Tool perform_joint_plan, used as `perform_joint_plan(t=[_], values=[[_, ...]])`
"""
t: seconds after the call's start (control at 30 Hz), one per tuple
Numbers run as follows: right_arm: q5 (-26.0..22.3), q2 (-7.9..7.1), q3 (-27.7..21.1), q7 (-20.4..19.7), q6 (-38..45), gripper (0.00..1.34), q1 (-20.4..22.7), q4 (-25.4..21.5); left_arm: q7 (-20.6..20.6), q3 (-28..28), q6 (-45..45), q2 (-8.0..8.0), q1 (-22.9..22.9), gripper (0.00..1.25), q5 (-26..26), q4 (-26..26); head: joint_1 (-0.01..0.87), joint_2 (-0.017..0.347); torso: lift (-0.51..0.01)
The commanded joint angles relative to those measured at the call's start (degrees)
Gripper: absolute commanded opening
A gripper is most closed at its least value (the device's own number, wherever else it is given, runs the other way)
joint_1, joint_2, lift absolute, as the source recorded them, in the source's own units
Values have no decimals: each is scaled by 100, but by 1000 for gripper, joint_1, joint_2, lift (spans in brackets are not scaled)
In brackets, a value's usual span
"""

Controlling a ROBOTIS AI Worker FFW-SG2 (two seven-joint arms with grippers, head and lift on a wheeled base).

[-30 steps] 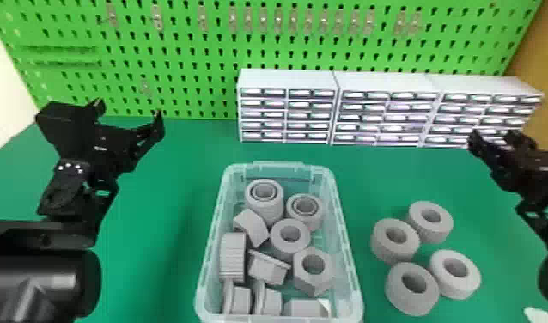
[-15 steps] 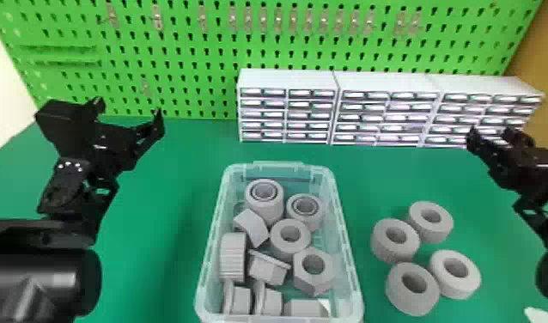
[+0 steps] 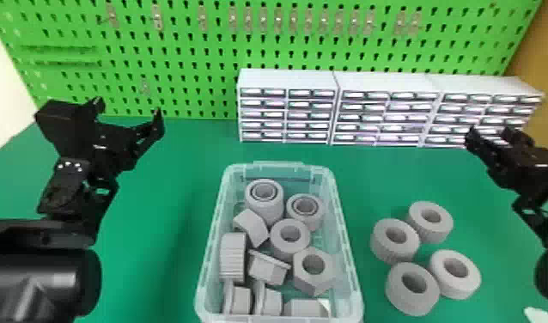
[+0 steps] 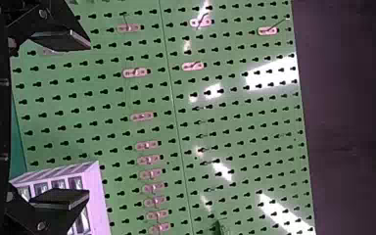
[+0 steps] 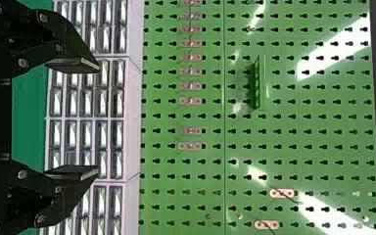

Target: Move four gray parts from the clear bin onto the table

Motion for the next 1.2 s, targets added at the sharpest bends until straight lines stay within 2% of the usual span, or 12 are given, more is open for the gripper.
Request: perform_joint_plan(t=[0.0,1.17], values=[[0,4,10,-16,0,815,7,0,5,0,0,0,3,1042,1,0,678,34,-50],[-53,-31,81,-34,35,815,68,0,14,18,-26,0,64,1042,10,-9,678,34,-50]])
